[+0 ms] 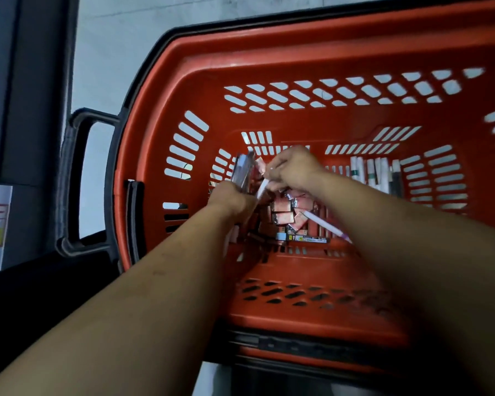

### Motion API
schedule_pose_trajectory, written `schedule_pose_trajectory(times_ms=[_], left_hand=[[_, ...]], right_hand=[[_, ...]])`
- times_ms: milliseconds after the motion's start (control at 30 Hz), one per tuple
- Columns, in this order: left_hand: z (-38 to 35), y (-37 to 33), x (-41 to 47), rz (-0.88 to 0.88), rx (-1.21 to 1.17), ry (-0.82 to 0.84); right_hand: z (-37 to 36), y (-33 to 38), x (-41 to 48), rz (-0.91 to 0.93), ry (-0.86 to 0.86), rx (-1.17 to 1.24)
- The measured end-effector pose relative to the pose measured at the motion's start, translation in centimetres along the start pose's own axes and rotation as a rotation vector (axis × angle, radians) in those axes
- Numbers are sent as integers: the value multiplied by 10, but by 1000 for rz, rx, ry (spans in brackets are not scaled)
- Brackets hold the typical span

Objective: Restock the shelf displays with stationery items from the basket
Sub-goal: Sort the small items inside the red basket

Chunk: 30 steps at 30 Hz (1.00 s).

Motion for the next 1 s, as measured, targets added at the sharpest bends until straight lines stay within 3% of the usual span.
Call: schedule_pose_trajectory(times_ms=[133,233,333,400,500,567,633,867,1000], left_hand=[[-16,-29,-2,-185,-31,148],[-40,-35,-8,-214,-62,325],[-42,-33,-7,-258,19,285],[-37,-24,-2,-241,110,210],[-23,-12,7,-172,119,97],[-17,-8,9,-134,50,51],[-16,-5,10,-113,27,23],[-29,10,12,-58,60,53],[-36,7,18,-72,-48,77]], right_hand=[[13,-10,-16,-111,152,281],[21,-16,-23,-149,131,476],[17,-25,-35,-156,218,578],[17,-49,-43,-185,223,349],[25,-83,-47,-117,162,-617],[12,-98,-52,-73,214,-1016],[-6,-112,-58,-61,283,-1104],[-60,-125,-61,-60,458,-1013],[-61,-119,-68,-32,561,-968]])
Point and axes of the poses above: each hand's wrist, its own x-axis towards the middle knuckle, its own z-axis out of the back of the hand, y = z × x, the point moved 10 cm from there along x, towards the middle knuckle, and after that the axes turned 15 degrees about -x, right-handed, at the moved point
